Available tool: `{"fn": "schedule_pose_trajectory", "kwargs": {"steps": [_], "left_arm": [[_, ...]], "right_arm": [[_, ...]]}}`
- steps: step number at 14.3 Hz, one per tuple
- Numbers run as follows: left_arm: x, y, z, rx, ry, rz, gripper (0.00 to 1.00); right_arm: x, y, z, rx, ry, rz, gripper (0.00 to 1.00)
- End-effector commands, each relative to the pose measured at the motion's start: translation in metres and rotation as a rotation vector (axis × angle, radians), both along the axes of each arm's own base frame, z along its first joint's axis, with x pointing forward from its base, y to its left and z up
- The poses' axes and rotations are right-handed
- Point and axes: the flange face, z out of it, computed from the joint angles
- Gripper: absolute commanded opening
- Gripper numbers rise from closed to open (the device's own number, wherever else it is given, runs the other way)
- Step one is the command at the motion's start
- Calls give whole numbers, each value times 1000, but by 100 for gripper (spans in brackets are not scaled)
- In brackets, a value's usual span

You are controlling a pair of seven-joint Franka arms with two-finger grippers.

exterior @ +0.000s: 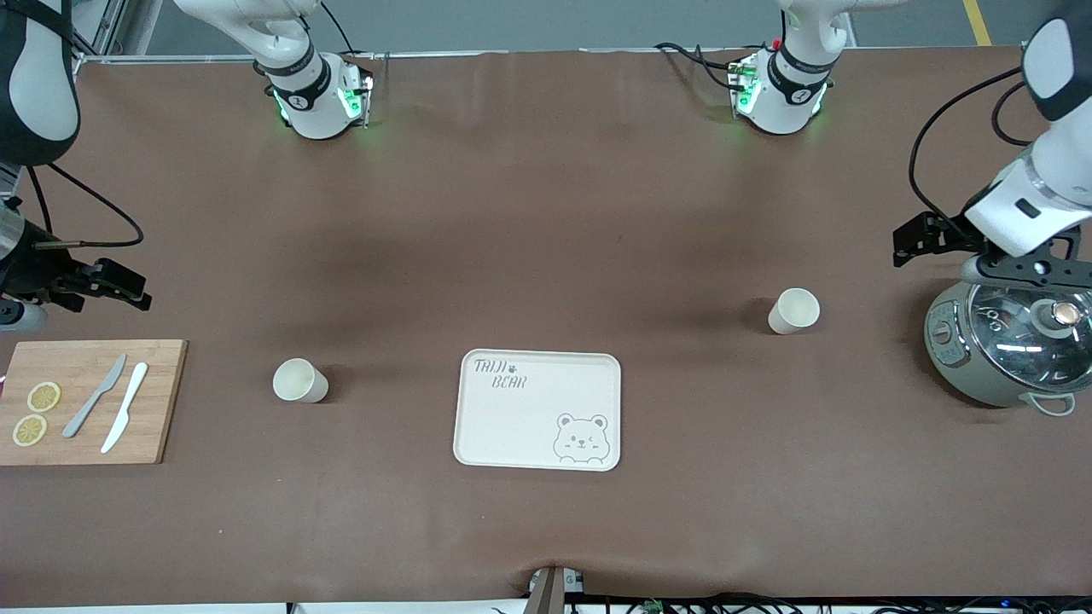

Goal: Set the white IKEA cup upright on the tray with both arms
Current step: 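Reach the left gripper toward the white cup beside the steel pot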

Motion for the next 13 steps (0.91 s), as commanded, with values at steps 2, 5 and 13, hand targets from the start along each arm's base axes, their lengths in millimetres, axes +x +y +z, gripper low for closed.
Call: {"fn": "schedule_pose_trajectory", "kwargs": {"steps": [2,5,13], "left_arm": [[-21,2,-20,-16,-25,-4,100],[-26,2,-37,-29,-37,2,100],[-40,11,-107,-52,-75,39,100]], "right_arm": [[-6,2,4,-16,-7,10,100],[-6,4,4,-16,-7,15,100],[5,25,-2,-19,-38,35,100]]}}
